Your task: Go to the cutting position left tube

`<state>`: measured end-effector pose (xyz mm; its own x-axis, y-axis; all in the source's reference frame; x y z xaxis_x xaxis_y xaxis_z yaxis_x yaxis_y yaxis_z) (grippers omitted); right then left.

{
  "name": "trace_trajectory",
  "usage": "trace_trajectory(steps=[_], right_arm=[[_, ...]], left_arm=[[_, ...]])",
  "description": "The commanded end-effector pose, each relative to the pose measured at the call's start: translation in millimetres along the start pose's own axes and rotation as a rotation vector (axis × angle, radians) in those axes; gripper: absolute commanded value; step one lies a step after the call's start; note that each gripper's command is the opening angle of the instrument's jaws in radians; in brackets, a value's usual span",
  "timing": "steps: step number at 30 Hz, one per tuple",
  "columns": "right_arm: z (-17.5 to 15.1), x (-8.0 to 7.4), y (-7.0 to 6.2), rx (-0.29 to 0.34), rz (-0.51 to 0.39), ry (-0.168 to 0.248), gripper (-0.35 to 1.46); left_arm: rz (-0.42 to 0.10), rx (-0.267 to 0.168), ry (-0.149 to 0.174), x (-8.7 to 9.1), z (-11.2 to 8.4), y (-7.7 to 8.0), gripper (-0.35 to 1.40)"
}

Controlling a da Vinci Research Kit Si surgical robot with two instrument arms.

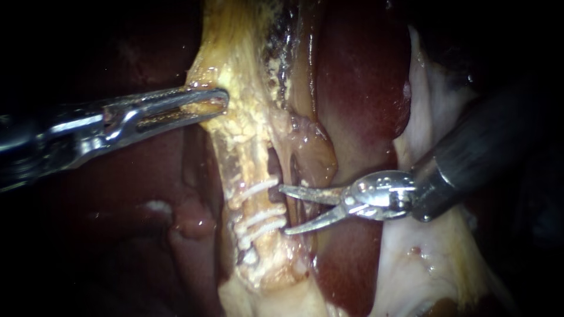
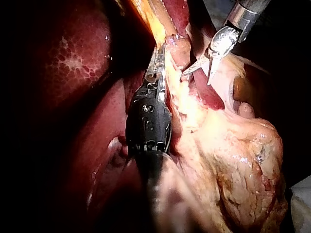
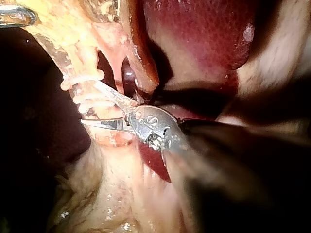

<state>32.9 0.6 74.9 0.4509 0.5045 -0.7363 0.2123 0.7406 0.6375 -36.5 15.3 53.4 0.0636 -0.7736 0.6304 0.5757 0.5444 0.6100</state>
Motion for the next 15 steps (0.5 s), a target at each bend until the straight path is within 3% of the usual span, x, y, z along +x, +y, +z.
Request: trace_trajectory(steps=[1,15], right_arm=[[0.0,0.0,0.1,0.002,0.003,-0.005,1.41],[1.6,-0.8,2.2,0.036,0.061,-0.031,1.39]], left_arm=[[0.001,0.0,0.0,0.0,0.0,-0.1,-0.35],[0.0,-0.007,-0.001,-0.1,-0.5,-1.0,-0.35]])
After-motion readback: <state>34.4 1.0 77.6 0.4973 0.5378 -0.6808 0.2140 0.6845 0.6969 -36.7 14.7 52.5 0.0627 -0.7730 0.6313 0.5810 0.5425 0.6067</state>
